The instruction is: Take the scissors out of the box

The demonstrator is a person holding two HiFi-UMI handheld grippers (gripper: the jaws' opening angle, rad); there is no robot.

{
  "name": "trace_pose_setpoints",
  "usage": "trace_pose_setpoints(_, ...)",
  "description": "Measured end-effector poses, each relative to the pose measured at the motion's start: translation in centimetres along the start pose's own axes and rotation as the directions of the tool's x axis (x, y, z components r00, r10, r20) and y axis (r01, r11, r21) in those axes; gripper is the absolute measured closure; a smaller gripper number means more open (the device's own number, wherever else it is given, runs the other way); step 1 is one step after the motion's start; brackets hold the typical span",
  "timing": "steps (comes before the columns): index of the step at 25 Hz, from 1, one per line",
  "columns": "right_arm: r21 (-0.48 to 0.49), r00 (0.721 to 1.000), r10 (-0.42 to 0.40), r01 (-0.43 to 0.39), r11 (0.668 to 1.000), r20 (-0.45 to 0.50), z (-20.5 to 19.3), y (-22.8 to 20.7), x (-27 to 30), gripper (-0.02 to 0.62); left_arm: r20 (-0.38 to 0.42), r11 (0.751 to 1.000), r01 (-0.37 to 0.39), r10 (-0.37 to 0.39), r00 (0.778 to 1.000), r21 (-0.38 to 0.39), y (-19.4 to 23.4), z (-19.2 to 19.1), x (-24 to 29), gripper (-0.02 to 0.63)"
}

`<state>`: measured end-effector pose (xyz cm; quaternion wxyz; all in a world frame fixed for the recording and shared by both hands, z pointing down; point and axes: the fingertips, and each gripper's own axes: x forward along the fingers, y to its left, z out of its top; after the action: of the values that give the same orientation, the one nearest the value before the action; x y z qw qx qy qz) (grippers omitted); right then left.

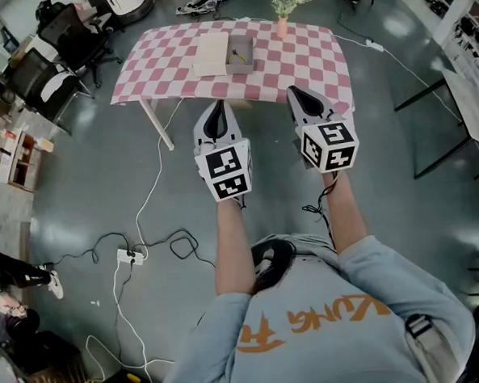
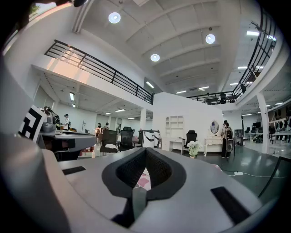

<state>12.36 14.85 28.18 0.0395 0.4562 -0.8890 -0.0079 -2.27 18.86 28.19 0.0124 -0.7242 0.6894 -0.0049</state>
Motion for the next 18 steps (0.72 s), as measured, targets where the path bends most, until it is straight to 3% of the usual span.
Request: trace_pose_setpoints(18,0.027,0.998,-0.047,0.046,0.999,0.035,0.6,0.2,1.9,0.598,0.006,0.995,-0.035,0.035,0.999,-0.089,3.7,-0.7,0.1,0.586)
